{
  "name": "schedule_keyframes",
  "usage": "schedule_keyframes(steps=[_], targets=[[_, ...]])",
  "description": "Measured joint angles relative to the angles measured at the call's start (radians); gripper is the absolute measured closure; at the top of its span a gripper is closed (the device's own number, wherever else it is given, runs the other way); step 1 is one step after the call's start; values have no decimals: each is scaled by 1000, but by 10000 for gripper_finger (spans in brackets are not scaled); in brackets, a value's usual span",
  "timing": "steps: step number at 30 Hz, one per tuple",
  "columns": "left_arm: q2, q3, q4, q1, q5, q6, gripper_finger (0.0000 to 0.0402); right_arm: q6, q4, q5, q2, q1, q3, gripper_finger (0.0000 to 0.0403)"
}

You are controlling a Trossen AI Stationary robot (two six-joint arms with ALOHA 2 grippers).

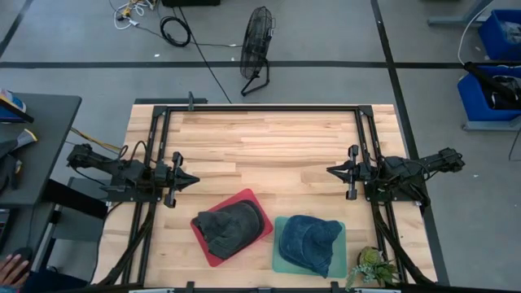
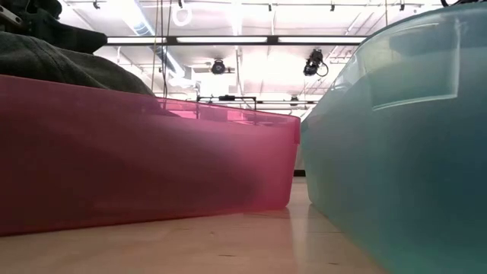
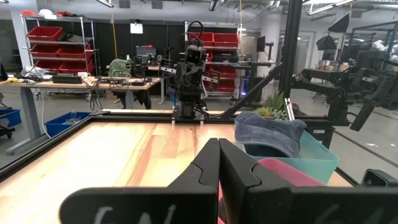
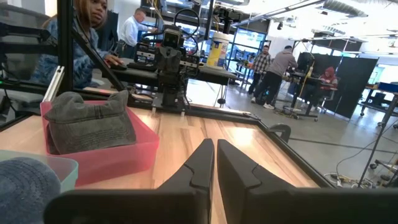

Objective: Pick & Place hat
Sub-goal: Return to Home Position

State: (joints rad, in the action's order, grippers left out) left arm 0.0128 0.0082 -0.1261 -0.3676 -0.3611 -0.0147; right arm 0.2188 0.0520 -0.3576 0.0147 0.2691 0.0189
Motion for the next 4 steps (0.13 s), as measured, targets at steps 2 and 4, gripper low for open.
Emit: schedule_keyframes(steps=[2,4], targets=[[0,0,0,0,0,0,399,0,0,0,0,0,0,380],[0,0,0,0,0,0,399,0,0,0,0,0,0,380]])
